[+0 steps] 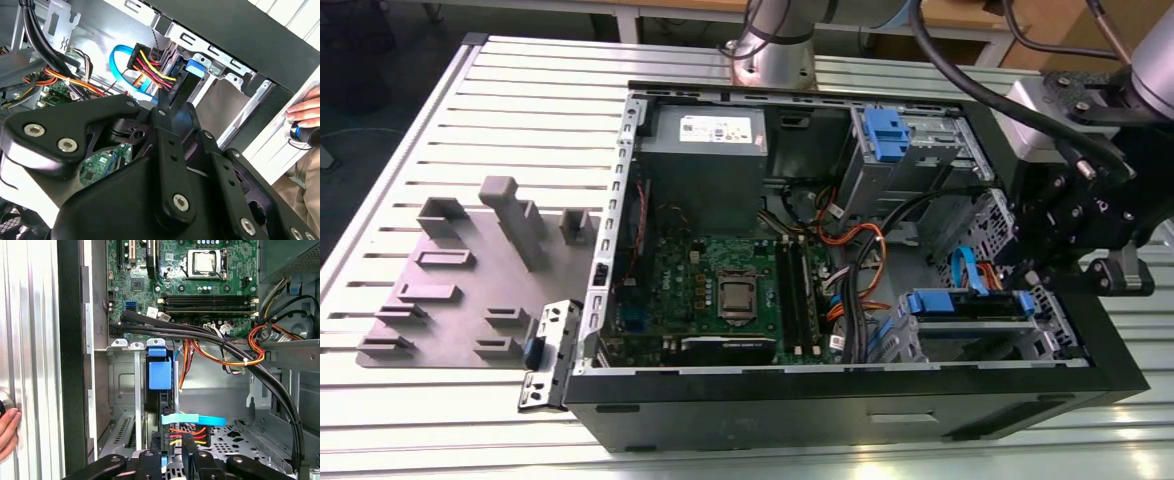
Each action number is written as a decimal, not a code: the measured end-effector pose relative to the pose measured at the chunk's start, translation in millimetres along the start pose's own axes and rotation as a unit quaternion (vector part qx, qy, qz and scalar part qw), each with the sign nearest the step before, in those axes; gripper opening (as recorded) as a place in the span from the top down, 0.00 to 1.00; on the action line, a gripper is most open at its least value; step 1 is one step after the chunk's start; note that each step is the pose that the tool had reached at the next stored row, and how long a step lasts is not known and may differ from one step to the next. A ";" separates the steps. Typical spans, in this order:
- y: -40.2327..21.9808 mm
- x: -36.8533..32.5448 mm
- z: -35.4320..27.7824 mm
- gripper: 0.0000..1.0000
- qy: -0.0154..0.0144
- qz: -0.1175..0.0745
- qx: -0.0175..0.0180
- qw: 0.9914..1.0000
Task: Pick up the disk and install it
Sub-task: 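Insert the second disk wire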
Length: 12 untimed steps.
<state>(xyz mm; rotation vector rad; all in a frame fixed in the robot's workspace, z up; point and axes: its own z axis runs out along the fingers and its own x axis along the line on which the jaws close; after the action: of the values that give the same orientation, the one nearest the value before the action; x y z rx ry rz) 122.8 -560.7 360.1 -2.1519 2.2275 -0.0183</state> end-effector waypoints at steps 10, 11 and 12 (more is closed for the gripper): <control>-0.3 -0.3 -8.8 0.70 0.000 0.000 0.000 1.000; -0.6 -0.6 -16.5 0.70 0.000 0.000 0.000 1.000; -0.9 -0.8 -24.1 0.70 0.000 0.000 0.000 1.000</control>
<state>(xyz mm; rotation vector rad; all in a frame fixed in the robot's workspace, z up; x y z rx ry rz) 122.8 -560.4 384.2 -2.1518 2.2274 -0.0181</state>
